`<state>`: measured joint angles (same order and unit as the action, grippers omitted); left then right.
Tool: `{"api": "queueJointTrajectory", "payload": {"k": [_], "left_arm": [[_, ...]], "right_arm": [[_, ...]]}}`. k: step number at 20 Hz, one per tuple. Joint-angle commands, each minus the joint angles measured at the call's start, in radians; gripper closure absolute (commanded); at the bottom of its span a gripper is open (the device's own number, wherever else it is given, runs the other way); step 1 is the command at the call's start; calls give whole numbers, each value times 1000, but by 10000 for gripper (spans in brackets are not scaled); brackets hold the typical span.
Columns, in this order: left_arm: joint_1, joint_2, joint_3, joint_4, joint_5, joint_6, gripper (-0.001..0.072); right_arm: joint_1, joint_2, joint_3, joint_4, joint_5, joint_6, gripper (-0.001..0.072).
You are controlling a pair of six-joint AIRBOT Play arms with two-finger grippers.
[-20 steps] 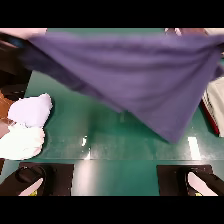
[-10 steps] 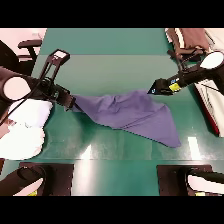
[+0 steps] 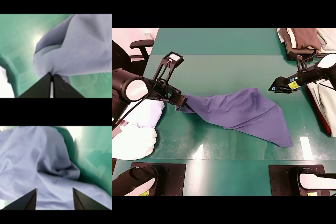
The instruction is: Fold the shirts.
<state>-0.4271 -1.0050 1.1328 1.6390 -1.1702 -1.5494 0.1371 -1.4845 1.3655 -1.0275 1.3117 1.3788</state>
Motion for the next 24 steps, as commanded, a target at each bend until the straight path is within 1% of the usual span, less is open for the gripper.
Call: {"api": "queueJointTrajectory", "payload": {"k": [1,5,9,10,11,12,13,14,15,17,18,20,21,24], "left_arm": [[0,-1,-1,-23,45,-25,682],[0,-1,-1,-27,43,-26,682],[0,-1,-1,-27,39,-26,683],[0,-1,-1,-27,36,-26,682],[0,-1,-1,-27,33,-26,682],[0,0,-1,-27,33,-26,683],[0,0,-1,-28,32,-26,683],[0,0,-1,-28,28,-32,682],[0,-1,-1,-28,27,-45,682],[0,0,0,-29,27,-52,683],[0,3,5,-27,26,-62,682],[0,33,57,12,25,-78,683],[0,58,108,43,24,-90,683],[0,150,321,122,28,-101,683]], "right_arm": [[18,-92,47,30,-23,-30,197],[91,-253,210,30,-11,-29,197],[121,-401,362,29,97,-25,201],[127,-422,390,28,107,-25,249],[128,-439,417,29,112,-25,351],[130,-447,433,30,113,-26,408],[130,-448,438,31,109,-26,449],[129,-446,438,30,108,-26,652],[129,-444,438,30,110,-26,694],[129,-428,438,28,100,-28,696],[129,-406,438,28,84,-46,696],[122,-309,438,21,32,-80,696],[116,-238,447,4,6,-81,696],[82,-41,567,-49,30,-82,696]]}}
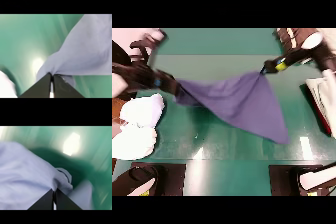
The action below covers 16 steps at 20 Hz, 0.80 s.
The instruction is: Fold the shirts.
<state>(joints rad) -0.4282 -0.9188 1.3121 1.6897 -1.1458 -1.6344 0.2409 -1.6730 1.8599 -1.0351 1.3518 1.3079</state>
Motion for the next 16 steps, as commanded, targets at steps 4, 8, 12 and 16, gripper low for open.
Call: {"api": "queueJointTrajectory", "payload": {"k": [4,8,12,16], "left_arm": [[1,163,381,65,1,-15,683],[1,226,454,44,-2,-15,683],[1,189,429,15,-149,-15,683],[1,89,233,-65,-246,10,683]], "right_arm": [[-87,393,218,-40,-11,-9,696],[-175,620,121,-40,-30,16,696],[-217,718,-58,-37,-29,64,696],[-144,693,-301,-33,24,91,696]]}}
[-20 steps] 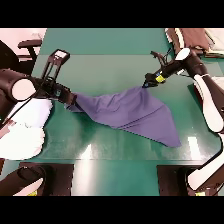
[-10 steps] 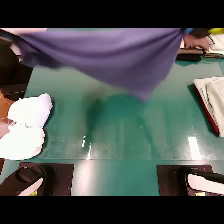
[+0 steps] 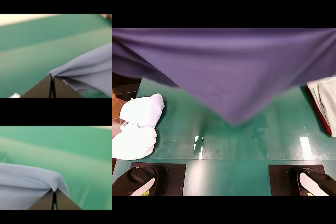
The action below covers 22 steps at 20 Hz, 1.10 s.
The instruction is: Fold the shirts.
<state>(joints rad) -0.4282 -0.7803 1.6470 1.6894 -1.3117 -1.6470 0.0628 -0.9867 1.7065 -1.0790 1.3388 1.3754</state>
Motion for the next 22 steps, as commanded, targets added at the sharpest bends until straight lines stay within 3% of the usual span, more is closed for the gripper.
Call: {"api": "queueJointTrajectory", "payload": {"k": [1,5,7,8,9,10,11,15,18,22], "left_arm": [[1,-67,-180,-102,-73,39,683],[-1,-88,-483,-152,-12,77,683],[-2,-88,-542,-161,-58,76,682],[-1,-88,-549,-176,-102,77,679],[-2,-87,-549,-182,-129,77,504],[-1,-87,-549,-187,-140,82,176],[-1,-87,-549,-186,-130,89,84],[18,-98,-548,-129,96,71,86],[161,-203,-548,-180,210,24,86],[329,-441,-548,-422,240,150,86]], "right_arm": [[61,-12,-205,10,46,23,696],[167,-75,-395,3,23,22,695],[190,-75,-451,5,40,22,694],[192,-66,-475,5,56,23,637],[191,-52,-492,5,75,22,335],[190,-38,-499,3,87,22,154],[184,-24,-497,5,89,22,150],[119,30,-497,7,56,23,155],[83,30,-497,13,55,23,156],[84,30,-497,13,21,23,157]]}}
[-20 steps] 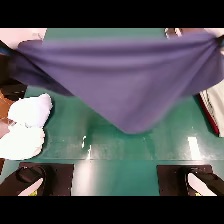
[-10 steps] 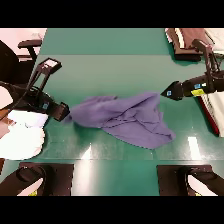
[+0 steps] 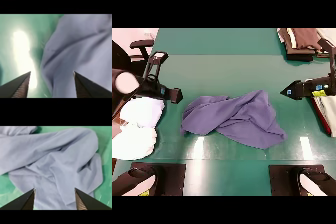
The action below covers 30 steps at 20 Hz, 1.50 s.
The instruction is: Fold the shirts.
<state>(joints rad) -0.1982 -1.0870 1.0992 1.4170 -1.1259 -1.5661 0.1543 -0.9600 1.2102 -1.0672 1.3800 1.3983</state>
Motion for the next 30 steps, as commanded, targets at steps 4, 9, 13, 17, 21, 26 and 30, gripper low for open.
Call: {"api": "queueJointTrajectory", "payload": {"k": [4,9,13,17,21,26,30], "left_arm": [[132,-313,0,-219,41,133,86],[130,-382,-2,-243,7,138,86],[130,-384,-2,-257,-4,137,87],[130,-405,-13,-272,-19,138,167],[130,-398,-12,-277,11,146,682],[130,-302,50,-266,29,182,682],[130,-234,98,-266,35,187,682]], "right_arm": [[-8,1,-1,2,-19,0,157],[-8,1,-1,2,-20,0,157],[-8,1,-1,2,-35,0,157],[-8,1,-1,2,-64,1,157],[-8,-32,-1,0,-60,18,157],[-9,-236,-1,-10,-66,19,152],[-8,-445,0,4,-185,19,152]]}}
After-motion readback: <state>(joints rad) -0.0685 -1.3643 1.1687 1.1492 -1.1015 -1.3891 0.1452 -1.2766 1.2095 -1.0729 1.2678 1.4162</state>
